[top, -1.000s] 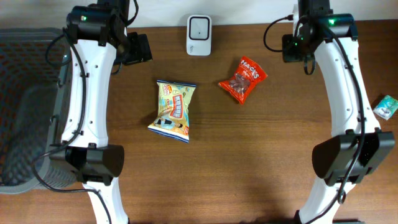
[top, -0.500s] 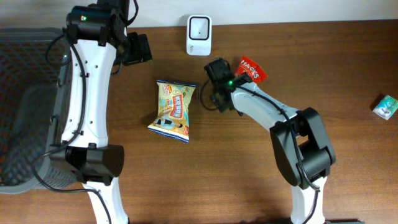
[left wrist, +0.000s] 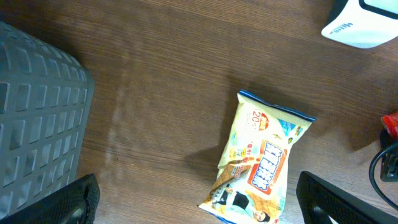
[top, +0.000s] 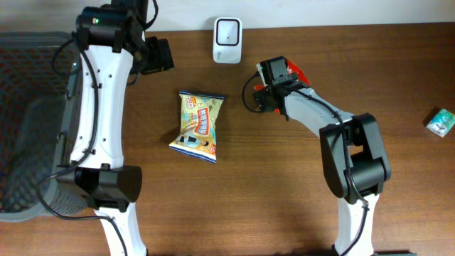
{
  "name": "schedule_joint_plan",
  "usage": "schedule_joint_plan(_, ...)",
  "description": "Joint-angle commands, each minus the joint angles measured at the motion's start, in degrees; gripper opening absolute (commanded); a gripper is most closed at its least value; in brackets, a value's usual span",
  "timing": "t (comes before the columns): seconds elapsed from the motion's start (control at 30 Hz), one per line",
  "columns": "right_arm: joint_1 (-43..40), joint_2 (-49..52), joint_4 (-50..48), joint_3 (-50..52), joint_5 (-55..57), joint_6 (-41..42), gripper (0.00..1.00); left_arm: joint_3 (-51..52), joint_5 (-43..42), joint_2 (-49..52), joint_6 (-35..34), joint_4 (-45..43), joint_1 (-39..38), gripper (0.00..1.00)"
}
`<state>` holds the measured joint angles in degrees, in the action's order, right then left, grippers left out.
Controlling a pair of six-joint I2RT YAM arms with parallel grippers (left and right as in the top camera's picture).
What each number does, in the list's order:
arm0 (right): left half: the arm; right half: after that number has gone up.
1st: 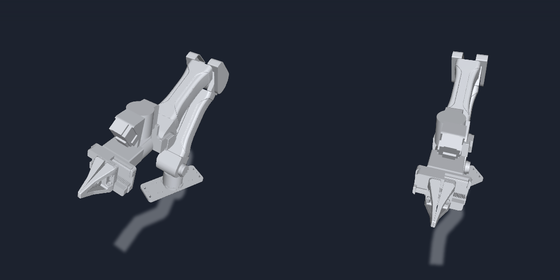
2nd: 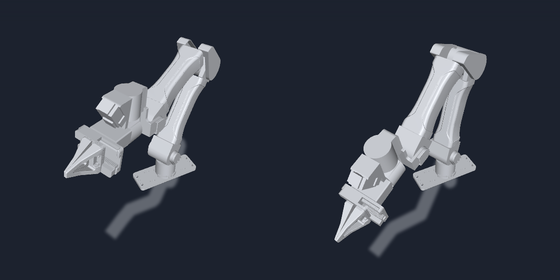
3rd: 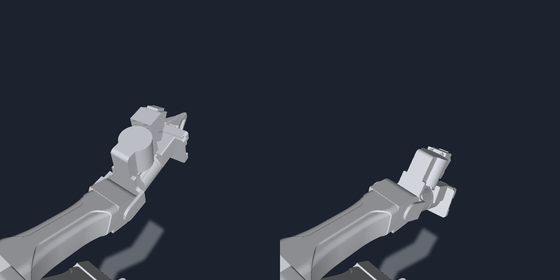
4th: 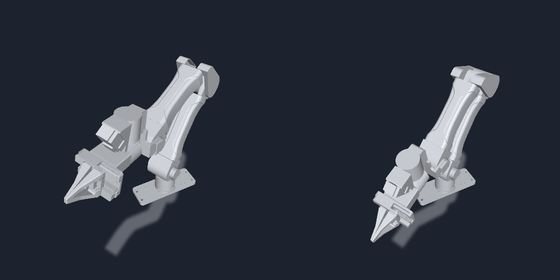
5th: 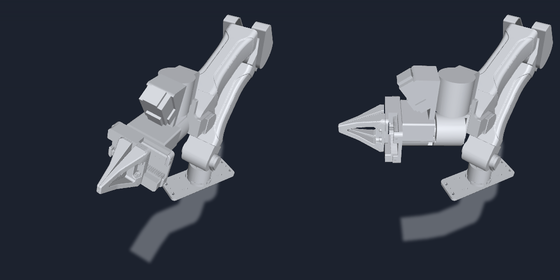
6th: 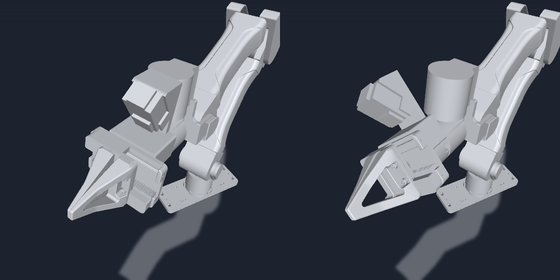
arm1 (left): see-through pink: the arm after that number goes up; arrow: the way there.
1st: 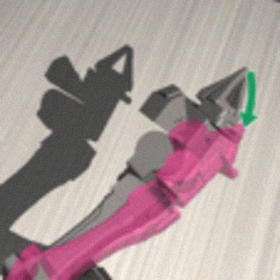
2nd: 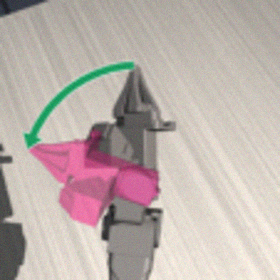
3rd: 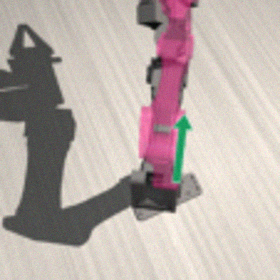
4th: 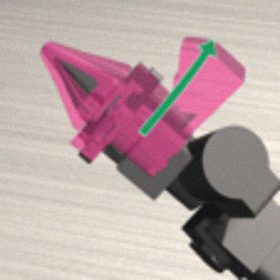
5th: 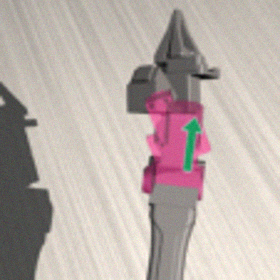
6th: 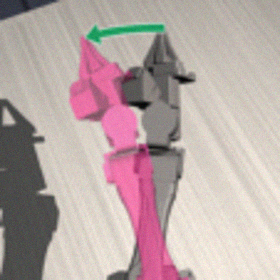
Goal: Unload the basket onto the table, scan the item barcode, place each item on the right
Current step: 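Lift the red snack bag up to the scanner window, then lower the red snack bag onto the table right of the yellow bag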
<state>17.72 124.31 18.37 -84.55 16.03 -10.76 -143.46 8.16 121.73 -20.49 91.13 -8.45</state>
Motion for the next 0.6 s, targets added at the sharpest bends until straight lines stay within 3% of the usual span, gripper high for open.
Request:
schedule_joint_plan(0.0,0.3,5.4,0.2,0.4,-3.8,-1.0,0.92,0.0,0.0,0.2,0.9,0.1,0.0,0.99)
schedule_joint_plan(0.03,0.3,6.0,0.2,0.4,-3.8,-1.0,0.82,0.0,0.0,0.2,0.9,0.0,0.0,0.99)
schedule_joint_plan(0.13,0.2,5.0,1.1,0.1,-3.8,2.7,0.29,0.0,0.0,0.2,0.9,0.0,0.0,0.99)
schedule_joint_plan(0.17,0.1,3.7,2.0,-0.2,-3.8,4.6,0.24,0.0,0.0,0.2,0.9,0.1,0.0,0.99)
schedule_joint_plan(0.3,-2.3,-3.5,17.0,-9.0,-9.2,11.9,0.20,0.0,0.0,0.2,0.9,0.1,0.0,0.99)
schedule_joint_plan(0.4,-9.5,-6.1,30.3,-16.5,-40.1,11.9,0.16,0.0,0.0,0.2,0.9,0.0,0.0,0.99)
schedule_joint_plan(0.57,-21.6,-5.7,34.8,-14.6,-82.5,11.9,0.16,0.0,0.0,0.2,0.9,0.1,0.0,0.99)
